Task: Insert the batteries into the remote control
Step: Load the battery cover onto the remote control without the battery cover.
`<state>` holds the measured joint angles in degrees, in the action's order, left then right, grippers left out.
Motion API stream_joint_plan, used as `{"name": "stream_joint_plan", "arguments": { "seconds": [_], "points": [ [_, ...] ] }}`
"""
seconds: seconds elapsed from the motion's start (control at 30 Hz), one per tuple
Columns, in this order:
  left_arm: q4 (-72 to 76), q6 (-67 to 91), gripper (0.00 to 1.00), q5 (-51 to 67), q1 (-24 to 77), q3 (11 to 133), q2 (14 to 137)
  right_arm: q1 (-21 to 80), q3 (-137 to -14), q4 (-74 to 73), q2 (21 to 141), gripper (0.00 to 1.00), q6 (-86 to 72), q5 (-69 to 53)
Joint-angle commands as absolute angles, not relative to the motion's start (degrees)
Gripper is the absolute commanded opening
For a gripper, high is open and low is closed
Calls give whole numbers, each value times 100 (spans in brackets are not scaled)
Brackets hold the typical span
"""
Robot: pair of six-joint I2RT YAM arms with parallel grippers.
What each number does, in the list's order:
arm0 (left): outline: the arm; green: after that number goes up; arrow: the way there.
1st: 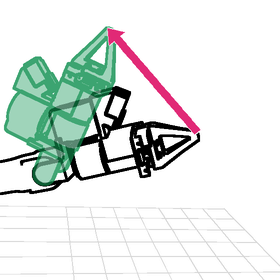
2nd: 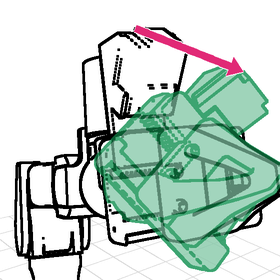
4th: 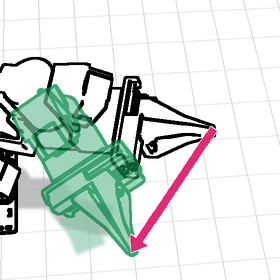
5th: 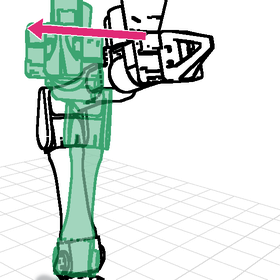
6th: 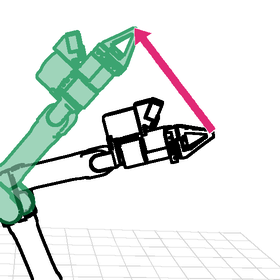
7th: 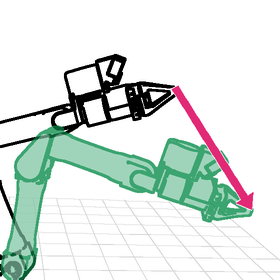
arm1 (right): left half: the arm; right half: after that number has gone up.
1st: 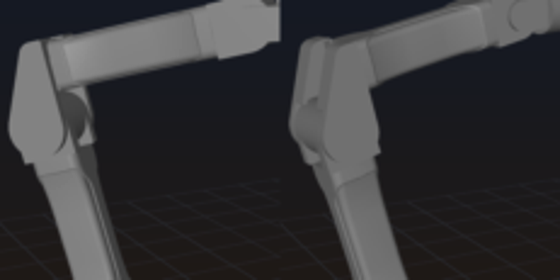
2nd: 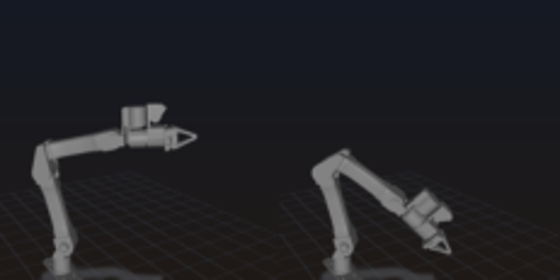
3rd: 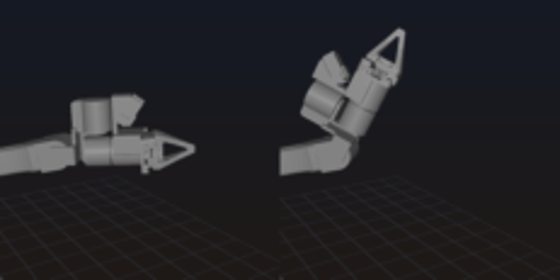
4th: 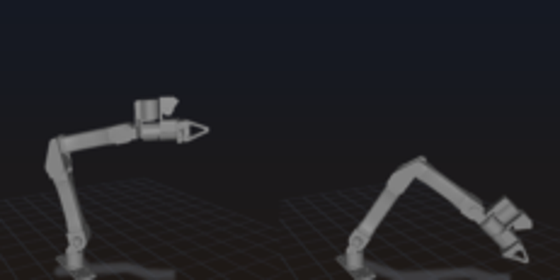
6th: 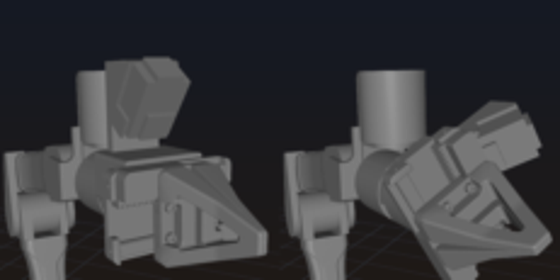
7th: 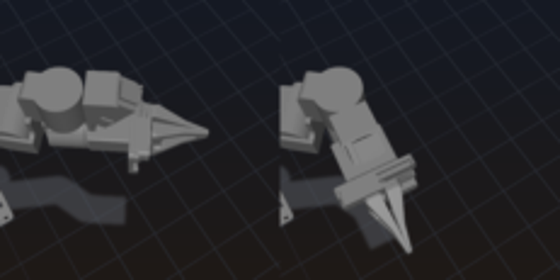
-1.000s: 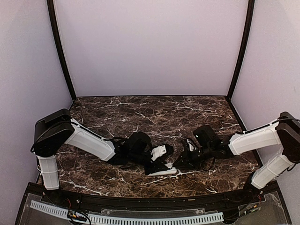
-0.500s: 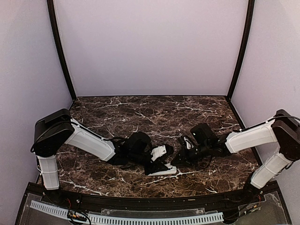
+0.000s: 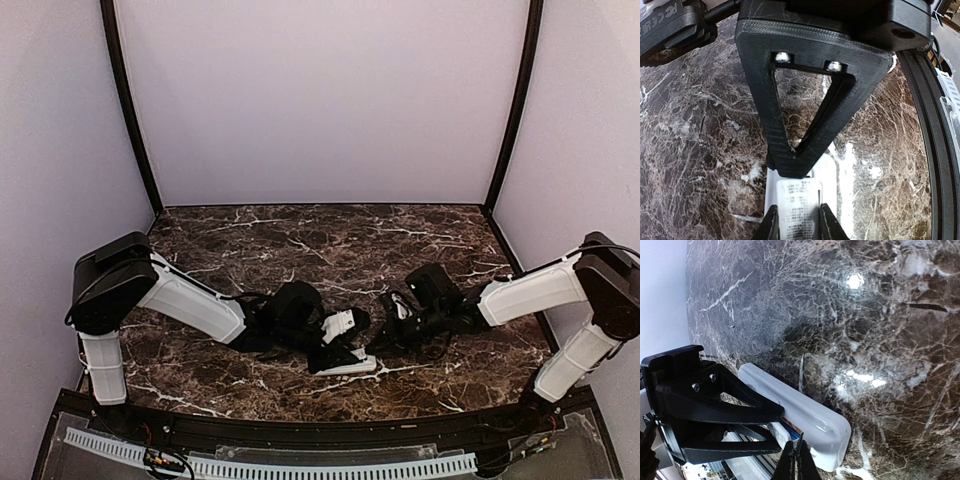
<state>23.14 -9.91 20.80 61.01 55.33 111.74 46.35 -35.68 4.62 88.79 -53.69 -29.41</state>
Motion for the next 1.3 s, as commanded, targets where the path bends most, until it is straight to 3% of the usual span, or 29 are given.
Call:
{"name": "stream_joint_plan", "arguments": {
  "seconds": [0.0, 0.27, 0.5, 1.03, 1.27],
  "points": [
    [1485, -1046, 17, 2282, 6204, 5334, 11153, 4659, -3617, 663, 8991, 0, -5357, -3139],
    [1481, -1039, 18, 2272, 6199, 5335, 11155, 4664, -3281, 1172, 8925, 0, -5672, -3405],
    [1410, -1038, 31, 2216, 6198, 5392, 11154, 4667, -3125, 1233, 8844, 0, -5737, -3394],
    [1010, -1148, 39, 2200, 6203, 5604, 11112, 4693, -3089, 1221, 8866, 0, -5775, -3332],
    [946, -1209, 46, 2182, 6201, 5621, 11054, 4693, -3289, 517, 8567, 2, -5583, -3080]
  ]
}}
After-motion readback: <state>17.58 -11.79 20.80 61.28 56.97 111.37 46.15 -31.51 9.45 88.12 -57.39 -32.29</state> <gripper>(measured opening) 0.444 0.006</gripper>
